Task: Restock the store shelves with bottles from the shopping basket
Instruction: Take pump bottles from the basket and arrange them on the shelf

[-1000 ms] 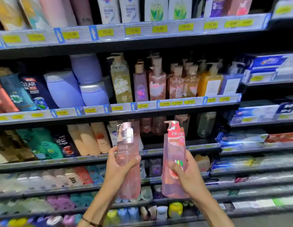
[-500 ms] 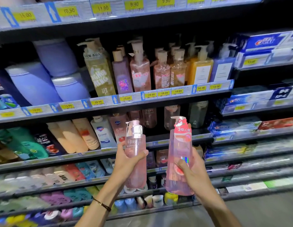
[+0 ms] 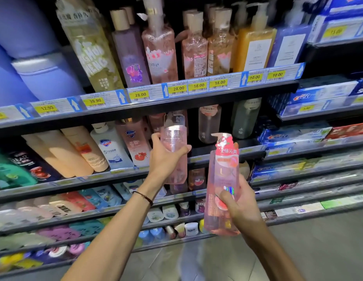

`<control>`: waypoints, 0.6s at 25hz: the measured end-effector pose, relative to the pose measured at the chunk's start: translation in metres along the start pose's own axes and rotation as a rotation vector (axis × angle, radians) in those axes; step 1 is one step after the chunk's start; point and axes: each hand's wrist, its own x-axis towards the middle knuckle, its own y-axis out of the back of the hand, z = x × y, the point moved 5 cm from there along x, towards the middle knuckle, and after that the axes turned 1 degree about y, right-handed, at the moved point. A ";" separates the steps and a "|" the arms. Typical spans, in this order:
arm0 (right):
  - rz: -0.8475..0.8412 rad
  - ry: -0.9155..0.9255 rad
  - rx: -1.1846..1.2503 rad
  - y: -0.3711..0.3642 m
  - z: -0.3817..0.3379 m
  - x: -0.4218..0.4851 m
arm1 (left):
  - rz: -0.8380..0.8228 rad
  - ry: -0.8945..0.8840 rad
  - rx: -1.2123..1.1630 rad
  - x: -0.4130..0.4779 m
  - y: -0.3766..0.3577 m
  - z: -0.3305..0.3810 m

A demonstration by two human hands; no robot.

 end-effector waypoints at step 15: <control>0.033 -0.099 0.045 0.012 0.031 0.010 | 0.176 0.017 -0.004 0.073 -0.060 -0.007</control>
